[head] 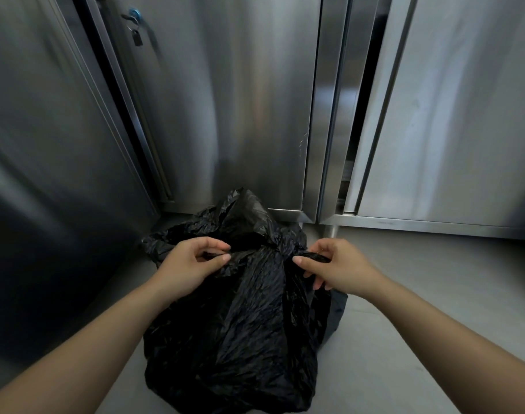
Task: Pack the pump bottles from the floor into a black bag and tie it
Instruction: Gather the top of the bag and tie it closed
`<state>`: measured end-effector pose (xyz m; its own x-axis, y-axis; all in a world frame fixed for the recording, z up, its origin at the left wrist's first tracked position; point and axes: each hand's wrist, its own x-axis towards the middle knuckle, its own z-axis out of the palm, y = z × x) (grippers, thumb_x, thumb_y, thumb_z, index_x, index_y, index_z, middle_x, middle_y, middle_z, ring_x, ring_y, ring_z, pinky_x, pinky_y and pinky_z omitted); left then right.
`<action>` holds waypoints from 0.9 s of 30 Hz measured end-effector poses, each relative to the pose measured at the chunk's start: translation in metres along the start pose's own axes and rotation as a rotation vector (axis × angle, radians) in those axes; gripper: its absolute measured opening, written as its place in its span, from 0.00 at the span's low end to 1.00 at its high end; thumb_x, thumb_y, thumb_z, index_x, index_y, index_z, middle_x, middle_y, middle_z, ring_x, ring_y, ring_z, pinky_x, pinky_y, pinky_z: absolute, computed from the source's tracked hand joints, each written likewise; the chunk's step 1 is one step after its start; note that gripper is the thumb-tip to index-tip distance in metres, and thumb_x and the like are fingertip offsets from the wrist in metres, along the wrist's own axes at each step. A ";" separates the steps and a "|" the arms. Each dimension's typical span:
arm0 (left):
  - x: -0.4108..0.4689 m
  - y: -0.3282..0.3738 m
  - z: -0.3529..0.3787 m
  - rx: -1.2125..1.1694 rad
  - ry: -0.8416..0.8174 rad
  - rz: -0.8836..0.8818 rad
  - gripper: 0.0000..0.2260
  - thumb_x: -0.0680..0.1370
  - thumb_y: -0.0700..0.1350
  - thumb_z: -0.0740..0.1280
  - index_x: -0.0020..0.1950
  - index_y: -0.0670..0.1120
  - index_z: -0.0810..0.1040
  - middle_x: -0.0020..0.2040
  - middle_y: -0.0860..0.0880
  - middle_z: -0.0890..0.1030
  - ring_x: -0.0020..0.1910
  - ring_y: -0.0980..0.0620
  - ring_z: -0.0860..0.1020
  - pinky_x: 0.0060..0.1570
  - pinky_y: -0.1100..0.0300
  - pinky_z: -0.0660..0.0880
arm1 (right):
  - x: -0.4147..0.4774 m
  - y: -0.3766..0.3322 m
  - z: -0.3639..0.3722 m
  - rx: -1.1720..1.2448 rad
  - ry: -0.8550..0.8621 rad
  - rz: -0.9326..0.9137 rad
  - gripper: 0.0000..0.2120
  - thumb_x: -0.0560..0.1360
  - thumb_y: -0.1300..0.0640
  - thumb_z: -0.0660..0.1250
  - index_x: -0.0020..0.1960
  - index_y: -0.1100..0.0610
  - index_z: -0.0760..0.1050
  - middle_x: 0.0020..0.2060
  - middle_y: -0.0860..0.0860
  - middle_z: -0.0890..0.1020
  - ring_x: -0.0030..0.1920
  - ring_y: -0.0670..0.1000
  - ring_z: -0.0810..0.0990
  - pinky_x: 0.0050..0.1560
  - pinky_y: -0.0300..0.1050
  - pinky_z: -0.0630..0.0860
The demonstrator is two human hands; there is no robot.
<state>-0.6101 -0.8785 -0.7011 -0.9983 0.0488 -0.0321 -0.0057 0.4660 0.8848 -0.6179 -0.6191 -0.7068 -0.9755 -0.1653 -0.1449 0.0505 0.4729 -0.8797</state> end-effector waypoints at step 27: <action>0.001 0.010 0.010 -0.046 0.038 0.058 0.04 0.73 0.44 0.71 0.43 0.53 0.82 0.31 0.61 0.82 0.32 0.69 0.78 0.34 0.78 0.69 | 0.006 -0.011 0.019 0.307 0.244 -0.079 0.08 0.65 0.56 0.77 0.36 0.54 0.78 0.27 0.48 0.83 0.28 0.46 0.82 0.23 0.34 0.71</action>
<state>-0.6102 -0.8652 -0.6968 -0.9985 0.0404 0.0364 0.0501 0.4219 0.9053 -0.6201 -0.6411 -0.7069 -0.9993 0.0374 0.0077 -0.0008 0.1802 -0.9836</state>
